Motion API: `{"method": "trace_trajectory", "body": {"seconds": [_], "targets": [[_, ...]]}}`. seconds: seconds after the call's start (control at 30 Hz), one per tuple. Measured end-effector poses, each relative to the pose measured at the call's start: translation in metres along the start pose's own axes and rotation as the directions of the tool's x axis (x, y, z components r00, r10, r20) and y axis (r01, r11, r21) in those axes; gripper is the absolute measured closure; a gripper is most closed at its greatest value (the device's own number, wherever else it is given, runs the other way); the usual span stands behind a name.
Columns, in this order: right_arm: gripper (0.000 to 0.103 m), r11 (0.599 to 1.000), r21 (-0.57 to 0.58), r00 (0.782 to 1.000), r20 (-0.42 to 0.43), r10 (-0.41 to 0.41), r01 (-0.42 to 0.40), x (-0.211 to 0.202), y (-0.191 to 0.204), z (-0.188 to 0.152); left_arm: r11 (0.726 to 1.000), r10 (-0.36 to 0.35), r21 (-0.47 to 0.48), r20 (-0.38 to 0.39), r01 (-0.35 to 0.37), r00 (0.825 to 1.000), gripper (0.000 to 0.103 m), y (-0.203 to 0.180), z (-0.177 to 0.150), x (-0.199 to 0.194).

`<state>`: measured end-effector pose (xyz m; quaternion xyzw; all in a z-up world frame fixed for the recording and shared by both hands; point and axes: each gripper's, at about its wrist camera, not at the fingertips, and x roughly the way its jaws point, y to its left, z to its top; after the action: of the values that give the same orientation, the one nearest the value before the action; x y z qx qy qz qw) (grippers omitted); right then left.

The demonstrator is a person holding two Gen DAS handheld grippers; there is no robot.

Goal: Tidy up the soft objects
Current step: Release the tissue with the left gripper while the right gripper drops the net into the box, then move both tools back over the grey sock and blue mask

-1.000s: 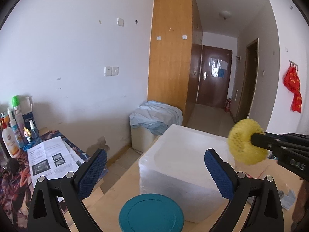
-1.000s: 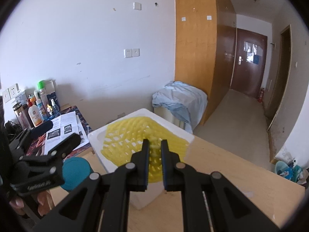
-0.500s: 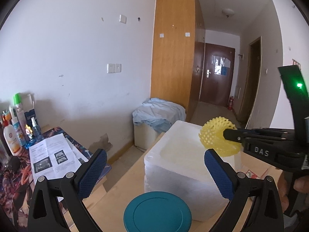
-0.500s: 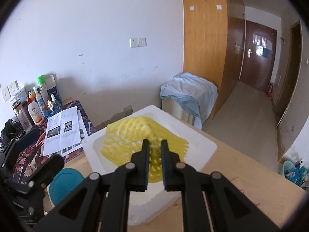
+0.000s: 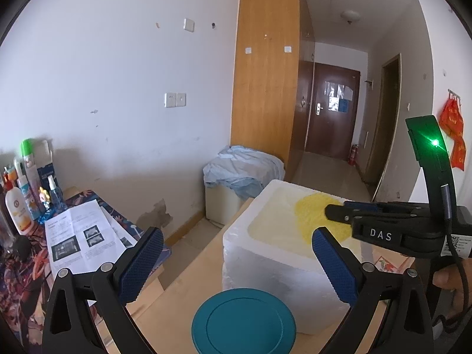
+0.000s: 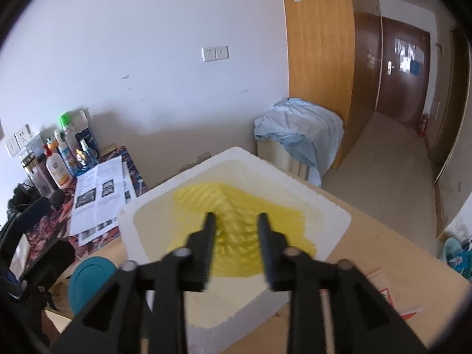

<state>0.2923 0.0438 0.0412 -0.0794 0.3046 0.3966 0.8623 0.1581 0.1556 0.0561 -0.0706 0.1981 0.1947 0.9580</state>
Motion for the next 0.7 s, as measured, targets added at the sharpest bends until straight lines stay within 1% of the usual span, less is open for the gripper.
{"method": "trace_trajectory", "body": {"seconds": [0.13,0.17,0.2,0.23,0.27,0.3,0.37,0.47,0.6,0.7], "targets": [[0.063,1.0,0.006,1.0,0.023,0.008,-0.008,-0.01,-0.002,0.001,1.0,-0.007,0.008,0.002,0.007,1.0,0.002,-0.002,0.001,-0.001],[0.06,1.0,0.011,1.0,0.025,0.015,-0.016,-0.013,-0.002,0.001,1.0,-0.007,0.01,0.004,0.007,1.0,0.002,-0.003,0.001,-0.001],[0.052,1.0,0.014,0.999,0.028,0.022,-0.023,-0.014,-0.003,0.001,1.0,-0.007,0.01,0.003,0.007,1.0,0.002,-0.003,0.001,-0.001],[0.049,0.999,0.018,0.999,0.039,0.027,-0.027,-0.017,-0.003,0.001,1.0,-0.01,0.008,0.002,0.01,1.0,0.002,-0.003,0.001,-0.001],[0.042,1.0,0.018,0.998,0.05,0.023,-0.024,-0.019,-0.002,0.001,1.0,-0.012,0.007,0.0,0.012,1.0,0.002,-0.004,0.001,-0.001],[0.038,1.0,0.016,0.998,0.066,0.017,-0.018,-0.022,-0.001,0.001,1.0,-0.013,0.006,0.0,0.013,1.0,0.002,-0.004,0.001,-0.002],[0.038,1.0,0.008,0.997,0.081,0.012,-0.012,-0.026,0.0,0.001,1.0,-0.008,0.005,0.003,0.008,1.0,0.002,-0.004,0.001,-0.003],[0.038,0.999,0.022,0.996,0.084,0.022,-0.024,-0.029,-0.002,0.0,1.0,-0.013,0.001,0.007,0.013,1.0,0.002,-0.004,0.001,-0.005],[0.038,0.999,0.036,0.998,0.067,0.023,-0.025,-0.033,-0.005,-0.004,1.0,-0.027,0.01,0.01,0.027,1.0,0.002,-0.009,0.001,-0.008],[0.038,0.999,0.035,0.997,0.074,-0.009,0.007,-0.043,-0.005,-0.009,0.999,-0.041,0.018,0.012,0.041,0.999,0.002,-0.014,0.001,-0.012]]}}
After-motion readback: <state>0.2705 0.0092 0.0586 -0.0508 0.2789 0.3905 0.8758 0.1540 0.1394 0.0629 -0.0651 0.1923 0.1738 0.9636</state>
